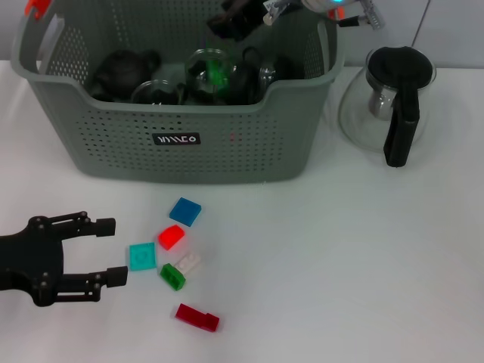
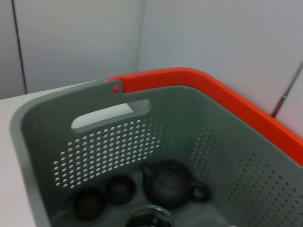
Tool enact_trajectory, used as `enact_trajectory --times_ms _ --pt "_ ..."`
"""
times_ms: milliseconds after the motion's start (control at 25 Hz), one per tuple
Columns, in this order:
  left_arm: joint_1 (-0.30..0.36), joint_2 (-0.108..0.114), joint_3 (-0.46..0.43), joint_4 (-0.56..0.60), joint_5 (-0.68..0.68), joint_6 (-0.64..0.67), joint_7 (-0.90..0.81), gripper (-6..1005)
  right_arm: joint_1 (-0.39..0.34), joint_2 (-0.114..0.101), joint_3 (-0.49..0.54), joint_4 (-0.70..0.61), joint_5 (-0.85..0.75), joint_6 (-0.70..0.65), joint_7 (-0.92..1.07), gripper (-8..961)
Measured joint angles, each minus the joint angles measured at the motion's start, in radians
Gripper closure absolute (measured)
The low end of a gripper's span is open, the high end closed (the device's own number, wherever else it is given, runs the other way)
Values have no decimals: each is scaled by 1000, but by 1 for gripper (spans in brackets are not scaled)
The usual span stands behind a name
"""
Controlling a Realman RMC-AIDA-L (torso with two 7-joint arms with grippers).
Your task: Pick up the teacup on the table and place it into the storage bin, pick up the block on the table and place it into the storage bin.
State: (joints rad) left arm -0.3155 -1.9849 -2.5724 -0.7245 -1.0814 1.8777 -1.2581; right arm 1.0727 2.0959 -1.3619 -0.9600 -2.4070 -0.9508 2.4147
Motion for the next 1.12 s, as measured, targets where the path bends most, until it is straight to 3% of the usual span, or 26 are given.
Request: enact_trajectory --times_ms 160,560,800,1120 --pt "-2 0 0 -2 0 0 -2 170 -22 0 1 -28 0 11 0 692" --pt "-12 2 0 2 4 -2 -2 170 -127 5 -48 -204 99 -52 -17 226" --pt "-8 3 0 -3 5 -1 -2 170 -237 7 -127 -383 155 -162 -17 13" --pt "-4 3 0 -3 7 0 -3 170 -275 5 -152 -444 153 -340 1 8"
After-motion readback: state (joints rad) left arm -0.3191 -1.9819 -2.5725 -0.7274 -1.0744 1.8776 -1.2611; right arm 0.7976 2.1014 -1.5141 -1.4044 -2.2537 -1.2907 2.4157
